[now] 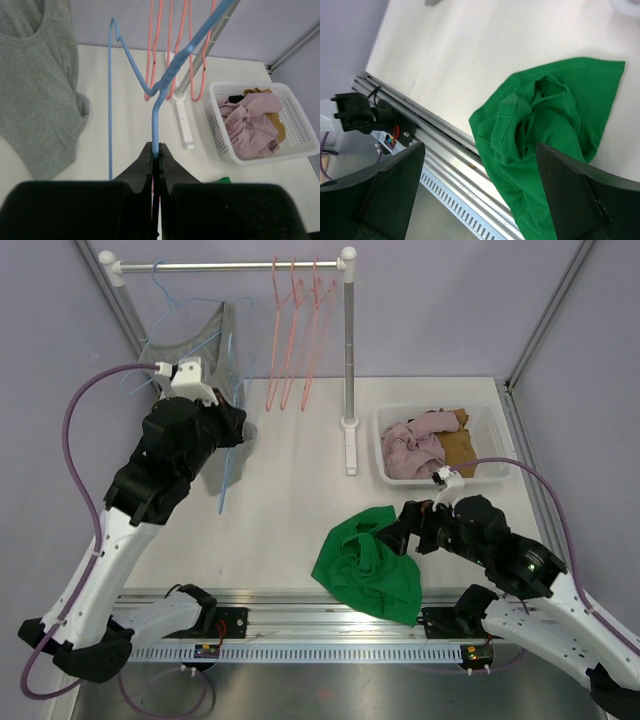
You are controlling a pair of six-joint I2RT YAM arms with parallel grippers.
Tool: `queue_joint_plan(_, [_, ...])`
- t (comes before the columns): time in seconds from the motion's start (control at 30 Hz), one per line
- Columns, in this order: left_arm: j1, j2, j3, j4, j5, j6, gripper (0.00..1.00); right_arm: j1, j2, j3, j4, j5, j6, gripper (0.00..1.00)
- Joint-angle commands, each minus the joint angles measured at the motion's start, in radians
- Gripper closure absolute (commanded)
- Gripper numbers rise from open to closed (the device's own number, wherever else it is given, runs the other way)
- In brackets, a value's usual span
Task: Remove the tank top from the hanger
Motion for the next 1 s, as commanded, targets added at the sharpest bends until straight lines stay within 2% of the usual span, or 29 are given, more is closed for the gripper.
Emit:
queue_joint_plan(0.0, [0.076, 0.088, 0.161, 0.035, 0.181, 0.035, 1.00, 0.009, -0.097, -0.024, 0.032, 0.008, -0.001, 0.00])
queue_joint_plan(0.27, [0.219, 0.322, 0.365, 0.110, 0.389, 0.006, 1.00, 0.008, -0.182, -0.039, -0.022, 0.074, 0.005, 0.00])
queue_joint_plan(0.43, [0.257, 0.469, 0.517, 0.164, 0.393, 0.017, 1.00, 0.008, -0.205, -0.032, -0.043, 0.064, 0.012, 0.01])
queue_joint_plan(0.83, [0.342, 0.747, 0.737, 0.261, 0.471, 0.042, 1.00, 0.009, -0.212, -0.035, -0.019, -0.024, 0.028, 0.00])
queue_joint_plan(0.97, [0.348, 0.825, 0.784, 0.264, 0.531, 0.042, 1.00, 0.008, -0.145, -0.093, 0.039, -0.087, 0.052, 0.01])
